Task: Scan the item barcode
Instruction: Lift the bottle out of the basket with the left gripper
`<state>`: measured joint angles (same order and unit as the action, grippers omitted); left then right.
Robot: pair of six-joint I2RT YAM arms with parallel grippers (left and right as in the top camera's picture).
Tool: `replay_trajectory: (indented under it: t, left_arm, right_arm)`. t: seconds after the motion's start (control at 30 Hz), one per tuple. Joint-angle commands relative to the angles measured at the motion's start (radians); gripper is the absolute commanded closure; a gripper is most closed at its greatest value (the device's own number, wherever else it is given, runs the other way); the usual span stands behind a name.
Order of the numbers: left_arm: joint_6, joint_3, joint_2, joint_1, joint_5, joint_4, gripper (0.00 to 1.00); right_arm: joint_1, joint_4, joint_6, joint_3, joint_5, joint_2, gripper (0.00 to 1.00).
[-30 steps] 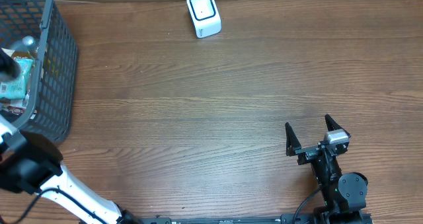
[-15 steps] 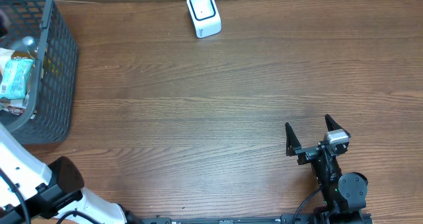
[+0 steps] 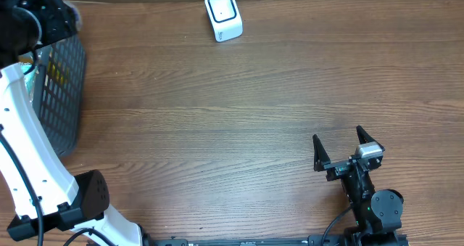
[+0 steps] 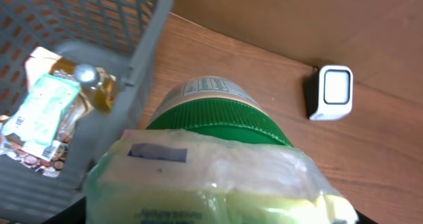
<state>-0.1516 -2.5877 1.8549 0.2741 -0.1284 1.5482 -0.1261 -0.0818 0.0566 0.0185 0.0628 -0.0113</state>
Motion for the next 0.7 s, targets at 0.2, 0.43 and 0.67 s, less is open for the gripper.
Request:
replay_trajectory:
  t: [0.2, 0.43, 0.67]
  left_arm:
    - [-0.014, -0.015, -0.047, -0.157, 0.062, 0.055, 0.57]
    - [-0.082, 0.007, -0.044, -0.290, 0.181, 0.117, 0.57]
    - [-0.128, 0.072, -0.044, -0.413, 0.180, 0.139, 0.56]
  right_arm:
    - [0.004, 0.004, 0.004, -0.011, -0.009, 0.007, 0.00]
    - [0.004, 0.004, 0.004, -0.011, -0.009, 0.007, 0.00]
    - [0.004, 0.004, 0.004, -0.011, -0.009, 0.007, 0.00]
